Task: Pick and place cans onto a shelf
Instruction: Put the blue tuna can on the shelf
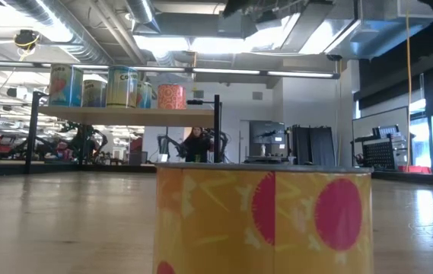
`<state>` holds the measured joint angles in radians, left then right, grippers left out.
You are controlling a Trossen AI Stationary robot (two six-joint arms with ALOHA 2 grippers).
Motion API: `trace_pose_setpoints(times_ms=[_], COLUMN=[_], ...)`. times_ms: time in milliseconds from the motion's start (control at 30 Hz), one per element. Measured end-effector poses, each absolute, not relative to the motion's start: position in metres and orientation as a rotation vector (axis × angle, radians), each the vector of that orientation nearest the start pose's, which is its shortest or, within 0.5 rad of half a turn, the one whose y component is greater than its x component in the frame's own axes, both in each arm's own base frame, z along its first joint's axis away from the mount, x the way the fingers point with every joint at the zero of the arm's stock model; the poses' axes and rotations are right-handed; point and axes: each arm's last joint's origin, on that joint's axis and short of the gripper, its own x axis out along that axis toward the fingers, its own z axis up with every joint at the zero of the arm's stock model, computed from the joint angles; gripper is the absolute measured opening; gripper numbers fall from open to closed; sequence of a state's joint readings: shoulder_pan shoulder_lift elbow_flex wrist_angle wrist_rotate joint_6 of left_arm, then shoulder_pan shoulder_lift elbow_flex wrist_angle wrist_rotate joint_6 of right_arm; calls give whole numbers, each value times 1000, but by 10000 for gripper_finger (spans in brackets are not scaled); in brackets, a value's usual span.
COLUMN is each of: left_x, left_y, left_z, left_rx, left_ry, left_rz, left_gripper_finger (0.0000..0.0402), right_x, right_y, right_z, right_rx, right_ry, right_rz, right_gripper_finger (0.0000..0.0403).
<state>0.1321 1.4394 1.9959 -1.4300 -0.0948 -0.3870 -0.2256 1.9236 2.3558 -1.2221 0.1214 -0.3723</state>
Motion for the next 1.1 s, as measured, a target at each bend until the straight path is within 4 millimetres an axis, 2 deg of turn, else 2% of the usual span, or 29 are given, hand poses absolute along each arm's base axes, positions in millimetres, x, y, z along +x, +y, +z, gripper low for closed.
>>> trace_pose_setpoints(times_ms=[100,267,500,667,833,967,1100], left_x=[233,256,288,308,326,341,357], left_y=[27,14,-6,-15,-18,-15,-8], left_z=[465,448,427,410,395,385,374], left_rx=[-325,-144,39,128,212,245,269], left_ry=[872,990,1070,1120,1148,1143,1132], left_rz=[340,214,69,2,-54,-71,-74], left_gripper_finger=[67,69,65,65,65,65,65], right_x=[349,321,279,249,225,205,190], right_y=[-72,-49,-24,-15,-11,-10,-10], right_z=[457,480,504,516,519,521,528], right_rx=[-311,-293,-277,-235,-243,-244,-231], right_ry=[808,750,706,695,731,767,731], right_rz=[-163,-139,-110,-105,-84,-79,-88], right_gripper_finger=[5,5,6,6,6,6,6])
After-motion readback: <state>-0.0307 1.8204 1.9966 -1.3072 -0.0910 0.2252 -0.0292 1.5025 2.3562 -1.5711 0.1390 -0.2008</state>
